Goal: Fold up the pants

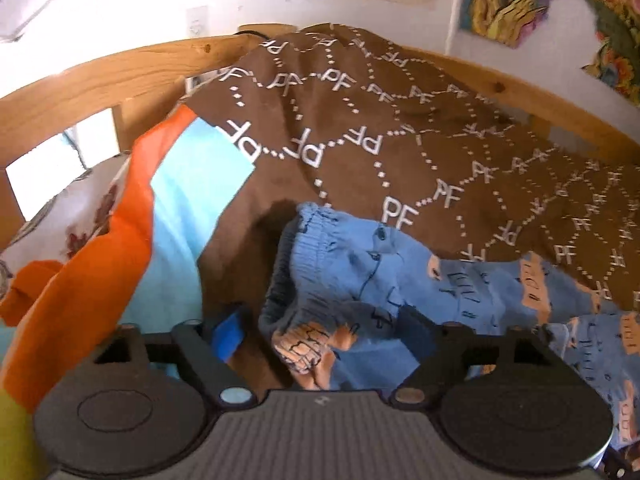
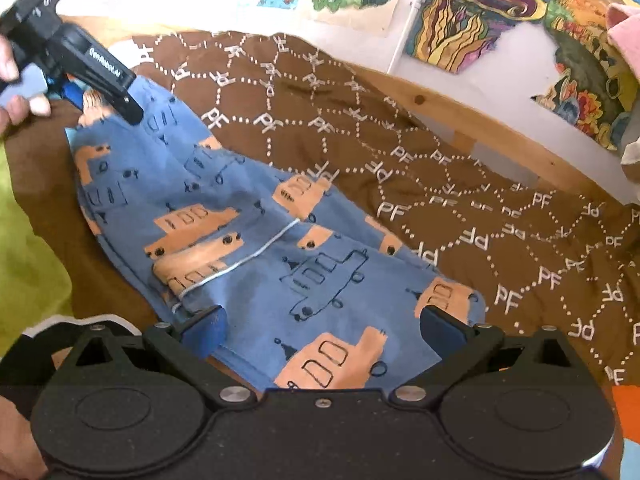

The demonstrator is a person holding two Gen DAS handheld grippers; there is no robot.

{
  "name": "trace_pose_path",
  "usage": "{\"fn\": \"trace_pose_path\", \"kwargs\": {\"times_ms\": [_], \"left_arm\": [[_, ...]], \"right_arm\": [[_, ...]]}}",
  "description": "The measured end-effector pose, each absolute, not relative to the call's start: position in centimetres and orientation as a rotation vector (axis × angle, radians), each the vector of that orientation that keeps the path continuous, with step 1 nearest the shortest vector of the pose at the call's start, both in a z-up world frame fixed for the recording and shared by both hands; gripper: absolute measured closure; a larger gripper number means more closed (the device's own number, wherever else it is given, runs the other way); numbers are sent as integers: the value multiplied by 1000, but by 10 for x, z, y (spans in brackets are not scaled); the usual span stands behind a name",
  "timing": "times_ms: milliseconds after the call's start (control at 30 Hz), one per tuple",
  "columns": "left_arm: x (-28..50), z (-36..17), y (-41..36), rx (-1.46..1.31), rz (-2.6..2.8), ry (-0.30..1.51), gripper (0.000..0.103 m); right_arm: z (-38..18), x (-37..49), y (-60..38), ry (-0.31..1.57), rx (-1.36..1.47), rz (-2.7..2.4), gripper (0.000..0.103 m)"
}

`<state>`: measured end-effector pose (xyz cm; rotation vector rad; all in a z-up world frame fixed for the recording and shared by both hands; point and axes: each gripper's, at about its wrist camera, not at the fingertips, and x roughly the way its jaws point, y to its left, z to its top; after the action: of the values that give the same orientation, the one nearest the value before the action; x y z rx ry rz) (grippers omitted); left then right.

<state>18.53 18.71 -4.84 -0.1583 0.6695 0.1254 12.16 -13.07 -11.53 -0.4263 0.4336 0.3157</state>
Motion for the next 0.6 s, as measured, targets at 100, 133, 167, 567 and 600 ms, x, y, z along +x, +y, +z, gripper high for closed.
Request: {"fn": "trace_pose_path", "kwargs": {"times_ms": [100, 133, 167, 567, 600], "left_arm": [[185, -44, 185, -147, 143, 682, 37], [184, -43, 184, -138, 143, 682, 38], [184, -43, 182, -131, 147, 683, 38], [178, -44, 205, -354, 164, 655, 52], [178, -44, 208, -362, 168, 658, 62]], "right_arm": [[-116, 122, -129, 431, -421, 328, 1], [-117, 121, -128, 427, -427, 334, 1], [-117, 120, -128, 424, -432, 338, 1], [-117, 119, -130, 431, -402, 343, 1], [-117, 119, -131, 431, -398, 341, 1]]}}
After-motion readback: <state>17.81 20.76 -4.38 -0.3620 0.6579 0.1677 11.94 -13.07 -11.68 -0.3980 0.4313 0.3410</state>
